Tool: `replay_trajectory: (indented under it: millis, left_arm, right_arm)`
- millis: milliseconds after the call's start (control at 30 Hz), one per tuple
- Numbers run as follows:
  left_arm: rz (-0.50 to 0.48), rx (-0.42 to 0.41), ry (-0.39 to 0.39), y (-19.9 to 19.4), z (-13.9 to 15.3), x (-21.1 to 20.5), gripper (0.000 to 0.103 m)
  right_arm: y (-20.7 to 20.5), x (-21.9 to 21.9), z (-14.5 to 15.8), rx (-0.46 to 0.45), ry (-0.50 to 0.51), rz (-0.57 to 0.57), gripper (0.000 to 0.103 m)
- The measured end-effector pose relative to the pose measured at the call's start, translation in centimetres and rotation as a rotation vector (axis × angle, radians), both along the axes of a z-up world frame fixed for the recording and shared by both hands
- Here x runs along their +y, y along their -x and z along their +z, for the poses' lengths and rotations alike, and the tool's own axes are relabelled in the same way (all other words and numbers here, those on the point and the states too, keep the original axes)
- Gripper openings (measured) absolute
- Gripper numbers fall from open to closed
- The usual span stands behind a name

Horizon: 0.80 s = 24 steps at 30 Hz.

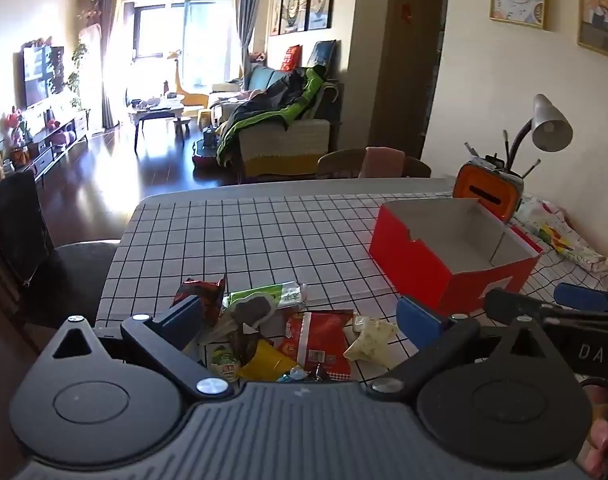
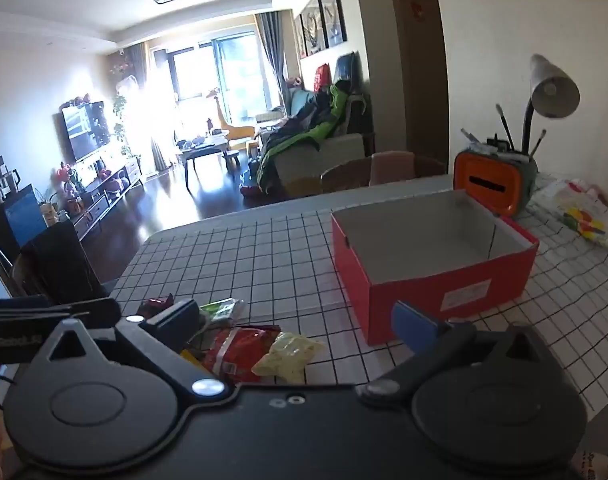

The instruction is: Organize snacks

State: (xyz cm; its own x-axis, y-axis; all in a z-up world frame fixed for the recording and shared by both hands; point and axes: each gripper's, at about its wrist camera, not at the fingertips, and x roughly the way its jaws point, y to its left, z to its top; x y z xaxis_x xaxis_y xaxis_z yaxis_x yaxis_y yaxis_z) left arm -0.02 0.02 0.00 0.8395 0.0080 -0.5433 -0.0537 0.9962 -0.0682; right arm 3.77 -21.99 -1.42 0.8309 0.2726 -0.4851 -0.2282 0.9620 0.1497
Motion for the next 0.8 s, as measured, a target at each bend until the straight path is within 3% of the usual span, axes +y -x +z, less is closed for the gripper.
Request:
replay_trajectory:
  millis: [133, 200, 500, 800]
  left_arm:
    - [0.012, 0.012, 0.011, -0.2, 0.1, 0.3, 0.103]
    - [-0.004, -0.005, -0.001, 0.3, 0.2, 0.0, 0.103]
    - [0.0, 0.017, 0.013, 0.4, 0.4, 0.3, 0.103]
    - [-0.002, 0.025, 0.013, 0.8, 0.4, 0.1, 0.103]
  right_arm:
    - [-0.2, 0.3, 0.4, -0.024, 0.038, 0.037, 0.103]
    - [1.8, 1.9, 0.8, -0.103, 0.098, 0.019, 0.103]
    - [1.6, 1.1, 0.8, -0.048, 0.065, -0.019, 0.103]
    - [1.5, 1.3, 0.9, -0.029, 0.104, -0.016, 0.103]
